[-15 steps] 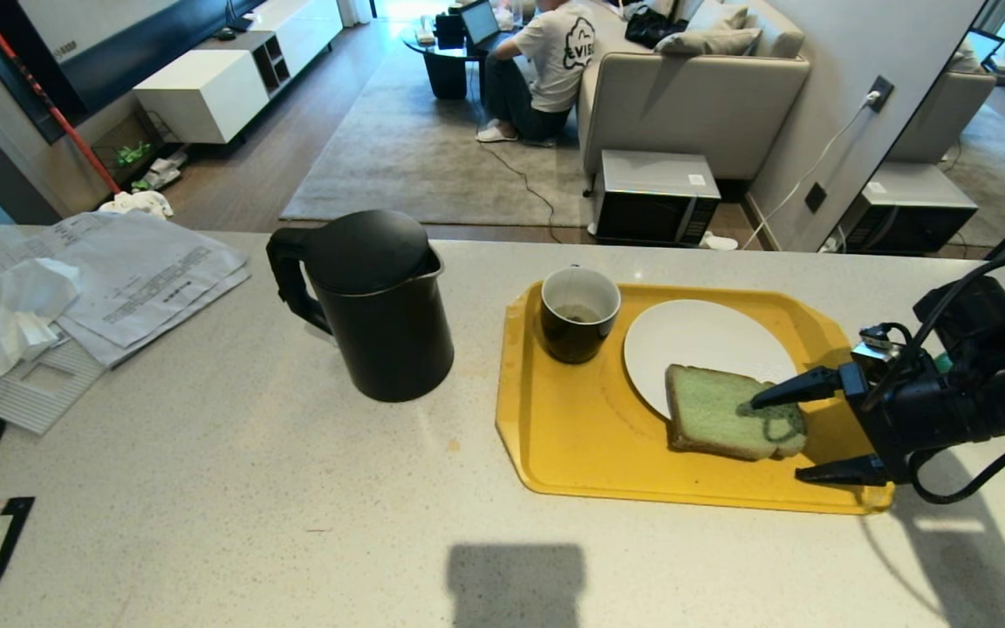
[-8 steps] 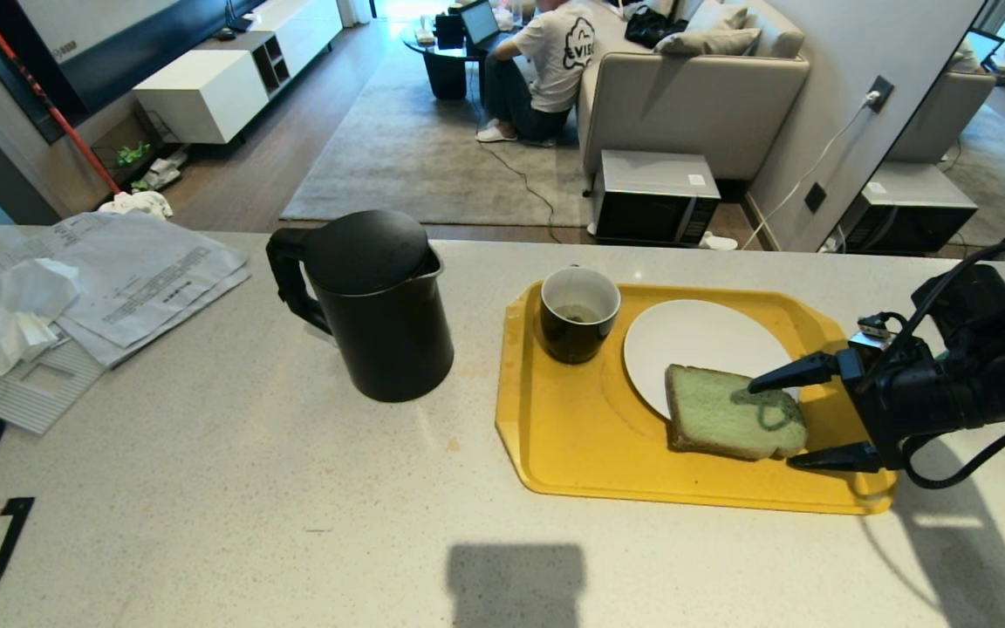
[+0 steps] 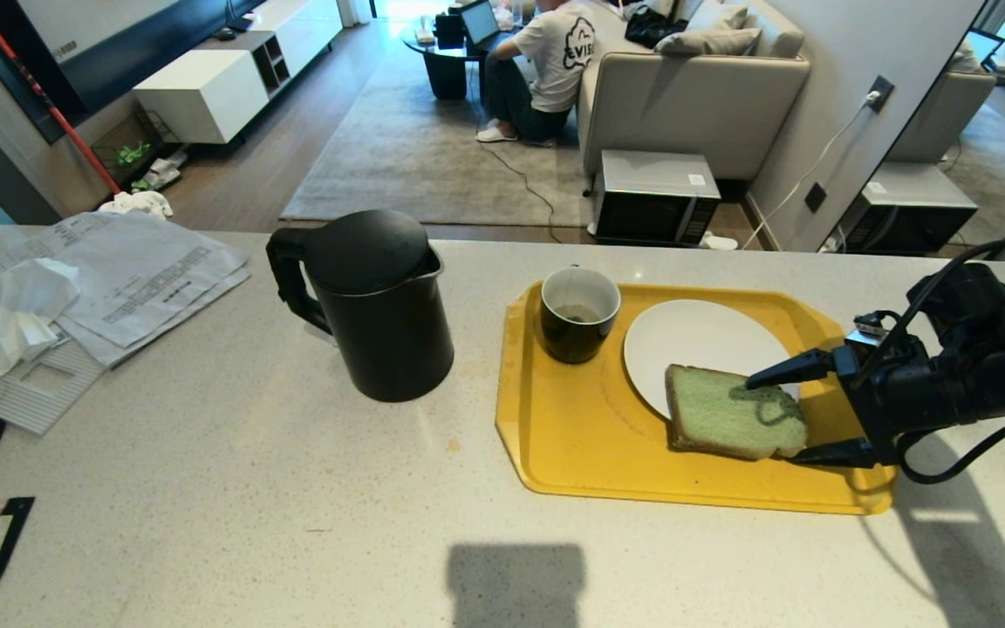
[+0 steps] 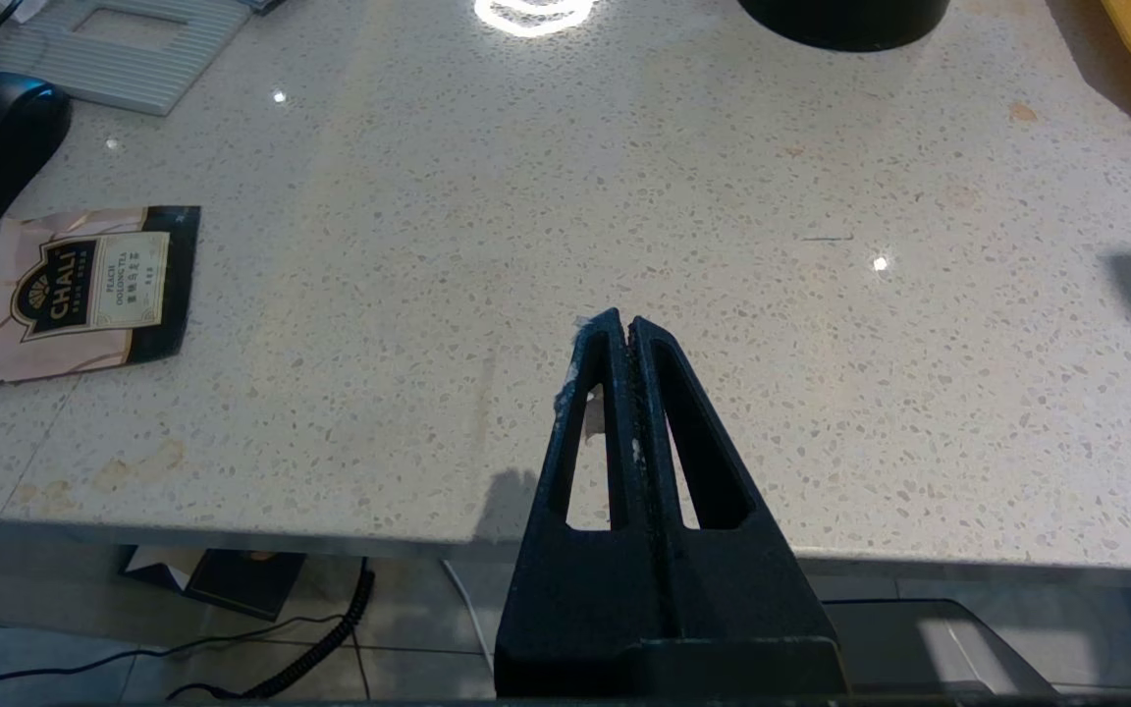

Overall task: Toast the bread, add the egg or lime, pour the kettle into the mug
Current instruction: Pick up the bread slice

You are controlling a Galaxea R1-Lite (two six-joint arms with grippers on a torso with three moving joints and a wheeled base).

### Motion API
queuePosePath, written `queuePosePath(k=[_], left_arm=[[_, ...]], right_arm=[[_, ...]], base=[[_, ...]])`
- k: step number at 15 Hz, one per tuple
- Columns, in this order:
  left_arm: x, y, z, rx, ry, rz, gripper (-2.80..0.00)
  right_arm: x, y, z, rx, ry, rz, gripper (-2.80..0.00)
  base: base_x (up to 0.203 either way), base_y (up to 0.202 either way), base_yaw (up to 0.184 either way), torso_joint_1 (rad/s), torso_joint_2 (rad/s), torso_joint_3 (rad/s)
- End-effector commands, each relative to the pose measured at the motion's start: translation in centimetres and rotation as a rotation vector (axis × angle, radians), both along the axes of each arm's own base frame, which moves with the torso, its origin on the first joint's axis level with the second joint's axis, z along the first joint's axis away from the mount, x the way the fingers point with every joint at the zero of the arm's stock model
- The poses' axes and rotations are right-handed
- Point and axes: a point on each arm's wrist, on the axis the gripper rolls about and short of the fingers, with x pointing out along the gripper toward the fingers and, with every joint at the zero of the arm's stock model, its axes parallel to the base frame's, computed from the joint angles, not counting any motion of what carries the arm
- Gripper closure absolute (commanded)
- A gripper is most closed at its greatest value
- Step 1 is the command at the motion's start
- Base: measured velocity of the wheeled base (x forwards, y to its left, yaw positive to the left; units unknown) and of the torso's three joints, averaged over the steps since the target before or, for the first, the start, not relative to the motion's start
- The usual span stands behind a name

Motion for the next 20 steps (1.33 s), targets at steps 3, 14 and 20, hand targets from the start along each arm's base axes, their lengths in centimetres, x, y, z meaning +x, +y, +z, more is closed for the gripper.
queuePosePath(k=[3, 14, 20], left_arm=[[0.0, 0.0, 0.0, 0.000, 0.000, 0.001, 0.00], [0.0, 0.0, 0.0, 0.000, 0.001, 0.001, 0.00], [0.0, 0.0, 0.0, 0.000, 0.001, 0.001, 0.00]], right_arm=[[0.3, 0.0, -0.1, 0.010, -0.004, -0.002, -2.80], [0.2, -0.2, -0.3, 0.012, 0.007, -0.009, 0.00], [-0.7, -1.7, 0.3, 0.005, 0.000, -0.059, 0.00]], base=[[0.000, 0.000, 0.000, 0.000, 0.00, 0.000], [0.000, 0.000, 0.000, 0.000, 0.00, 0.000], [0.000, 0.000, 0.000, 0.000, 0.00, 0.000]])
